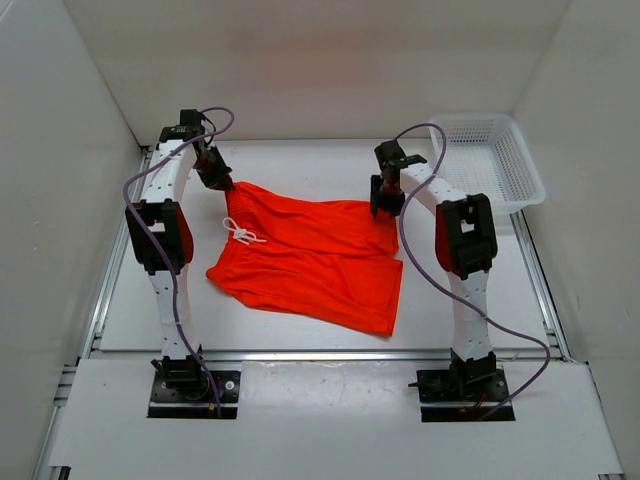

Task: Fold and stack the shorts
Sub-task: Flatten the shorts out

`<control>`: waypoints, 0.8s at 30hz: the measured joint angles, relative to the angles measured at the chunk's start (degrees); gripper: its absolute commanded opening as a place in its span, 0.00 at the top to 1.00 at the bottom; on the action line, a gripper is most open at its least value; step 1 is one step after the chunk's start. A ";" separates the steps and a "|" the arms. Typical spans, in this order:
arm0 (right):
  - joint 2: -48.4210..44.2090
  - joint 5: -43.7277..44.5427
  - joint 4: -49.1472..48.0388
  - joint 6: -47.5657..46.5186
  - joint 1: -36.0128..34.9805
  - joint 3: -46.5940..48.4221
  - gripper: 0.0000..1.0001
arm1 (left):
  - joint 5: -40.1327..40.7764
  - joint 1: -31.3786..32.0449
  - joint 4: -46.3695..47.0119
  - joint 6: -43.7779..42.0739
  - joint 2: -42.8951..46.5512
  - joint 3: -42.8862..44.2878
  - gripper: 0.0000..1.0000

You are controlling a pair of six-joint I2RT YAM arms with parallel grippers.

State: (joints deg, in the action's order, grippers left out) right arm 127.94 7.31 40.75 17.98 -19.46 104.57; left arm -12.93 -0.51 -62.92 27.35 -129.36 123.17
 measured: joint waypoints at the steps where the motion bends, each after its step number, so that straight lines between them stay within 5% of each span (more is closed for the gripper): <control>1: 0.57 -0.46 0.00 0.13 0.00 0.04 0.49 | 0.02 0.00 -0.02 0.00 0.00 0.00 0.90; 5: 1.92 -2.21 0.00 0.74 0.04 0.90 0.62 | 0.00 0.00 0.00 -0.15 -0.11 0.00 0.90; 6: 1.99 -2.45 -0.11 0.98 0.11 1.09 0.70 | 0.00 0.00 0.00 -0.17 -0.20 0.00 0.90; 7: 2.10 -2.60 -0.24 1.20 0.13 1.14 0.91 | 0.00 0.00 0.00 -0.17 -0.22 0.00 0.90; 9: 2.34 -2.58 -0.24 1.73 0.17 1.16 1.00 | 0.02 0.00 -0.04 -0.37 -0.31 0.00 0.90; 24: -5.16 4.26 -0.17 3.04 2.80 -0.55 1.00 | -0.07 -1.77 -0.20 -1.22 -0.42 0.00 0.90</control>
State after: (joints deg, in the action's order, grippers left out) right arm 122.78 11.57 40.58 21.02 -16.67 104.03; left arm -12.99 -2.28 -63.11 26.13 -129.78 123.17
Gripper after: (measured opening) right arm 0.004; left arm 0.147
